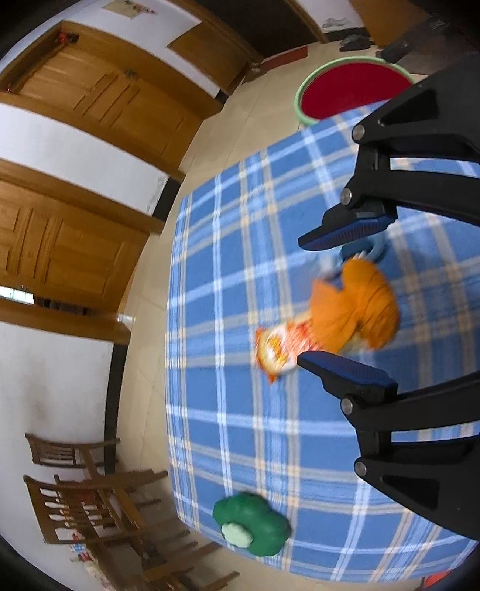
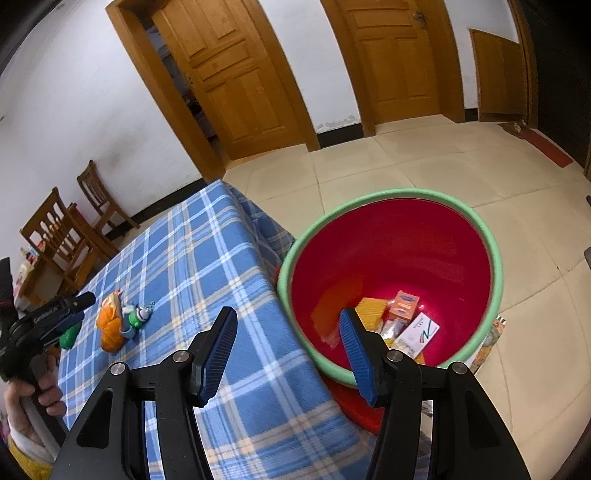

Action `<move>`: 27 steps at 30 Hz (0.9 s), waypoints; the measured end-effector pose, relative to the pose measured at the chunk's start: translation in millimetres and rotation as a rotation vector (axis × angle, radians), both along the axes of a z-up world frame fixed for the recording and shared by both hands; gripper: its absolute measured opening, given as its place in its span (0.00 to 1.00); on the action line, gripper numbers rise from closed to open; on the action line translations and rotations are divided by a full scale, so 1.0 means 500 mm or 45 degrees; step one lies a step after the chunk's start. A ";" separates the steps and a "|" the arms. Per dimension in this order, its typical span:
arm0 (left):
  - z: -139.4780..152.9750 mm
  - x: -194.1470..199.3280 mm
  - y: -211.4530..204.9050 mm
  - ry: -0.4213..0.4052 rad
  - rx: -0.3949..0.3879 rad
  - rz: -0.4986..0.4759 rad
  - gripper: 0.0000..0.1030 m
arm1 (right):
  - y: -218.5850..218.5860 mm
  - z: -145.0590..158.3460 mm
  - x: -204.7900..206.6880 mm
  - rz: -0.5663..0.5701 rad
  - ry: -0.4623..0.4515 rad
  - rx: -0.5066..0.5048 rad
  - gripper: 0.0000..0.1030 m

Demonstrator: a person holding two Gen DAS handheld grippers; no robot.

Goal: Collect trash
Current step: 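Move both tools back over the table toward the orange-wrapped snack bag, then grasp the orange snack bag with the left tool while the right tool grasps the orange mesh bag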

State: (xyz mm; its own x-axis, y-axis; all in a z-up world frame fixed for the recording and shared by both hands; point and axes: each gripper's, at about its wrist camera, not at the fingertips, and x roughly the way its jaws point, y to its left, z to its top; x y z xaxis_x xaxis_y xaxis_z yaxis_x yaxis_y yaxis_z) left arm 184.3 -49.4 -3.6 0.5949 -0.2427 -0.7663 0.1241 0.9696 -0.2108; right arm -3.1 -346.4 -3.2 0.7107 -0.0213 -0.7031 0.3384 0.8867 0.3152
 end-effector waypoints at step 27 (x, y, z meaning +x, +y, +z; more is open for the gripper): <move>-0.106 0.046 -0.001 0.139 0.115 0.001 0.52 | 0.073 -0.008 0.120 0.179 0.062 0.005 0.58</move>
State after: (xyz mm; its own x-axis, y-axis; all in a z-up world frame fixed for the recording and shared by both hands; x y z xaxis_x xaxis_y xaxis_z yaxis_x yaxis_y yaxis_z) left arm 207.2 -50.0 -56.6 0.5070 -0.1695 -0.8451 0.1043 0.9853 -0.1350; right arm 57.0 -310.0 -7.2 0.6714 0.0788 -0.7369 0.2262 0.9251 0.3051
